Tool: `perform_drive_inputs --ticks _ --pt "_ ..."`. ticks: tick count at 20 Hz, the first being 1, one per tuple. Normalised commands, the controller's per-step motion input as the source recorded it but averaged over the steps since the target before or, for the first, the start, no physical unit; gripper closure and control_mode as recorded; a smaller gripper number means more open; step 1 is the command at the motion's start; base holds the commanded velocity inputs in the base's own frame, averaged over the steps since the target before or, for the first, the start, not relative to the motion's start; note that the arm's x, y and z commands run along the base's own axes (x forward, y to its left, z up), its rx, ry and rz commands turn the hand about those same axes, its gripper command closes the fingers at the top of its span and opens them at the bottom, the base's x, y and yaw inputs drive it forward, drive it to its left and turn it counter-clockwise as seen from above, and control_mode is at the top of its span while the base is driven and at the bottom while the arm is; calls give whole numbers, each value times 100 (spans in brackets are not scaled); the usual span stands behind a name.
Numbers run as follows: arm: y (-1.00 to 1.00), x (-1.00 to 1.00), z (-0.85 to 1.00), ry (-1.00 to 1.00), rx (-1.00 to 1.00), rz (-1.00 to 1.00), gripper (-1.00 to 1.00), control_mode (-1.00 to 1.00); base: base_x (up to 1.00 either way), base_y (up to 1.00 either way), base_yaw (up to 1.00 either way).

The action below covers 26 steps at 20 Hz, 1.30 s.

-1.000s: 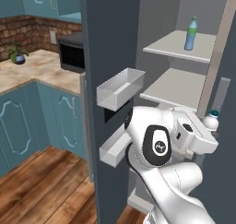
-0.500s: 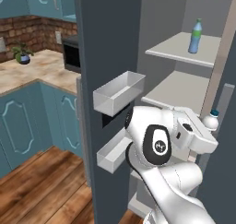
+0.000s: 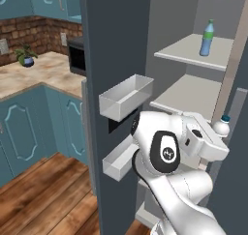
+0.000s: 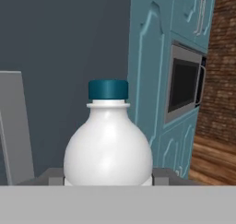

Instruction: Take the bottled waters from the counter and place them in the freezer to freeze. Close the freezer door after placing the bottles.

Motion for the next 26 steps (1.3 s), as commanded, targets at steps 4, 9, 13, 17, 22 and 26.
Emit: perform_drive_inputs --ticks 4,9,13,17,22,26 --pt "-3 17 12 0 0 17 100 -100 0 0 0" --pt "-3 1 73 3 -1 37 100 -100 0 0 0" --pt "-3 0 100 0 0 36 100 -100 0 0 0" --pt "0 25 83 0 0 32 100 -100 0 0 0" --pt "-8 46 50 4 0 24 100 -100 0 0 0" --pt "-1 78 19 8 0 18 100 -100 0 0 0"
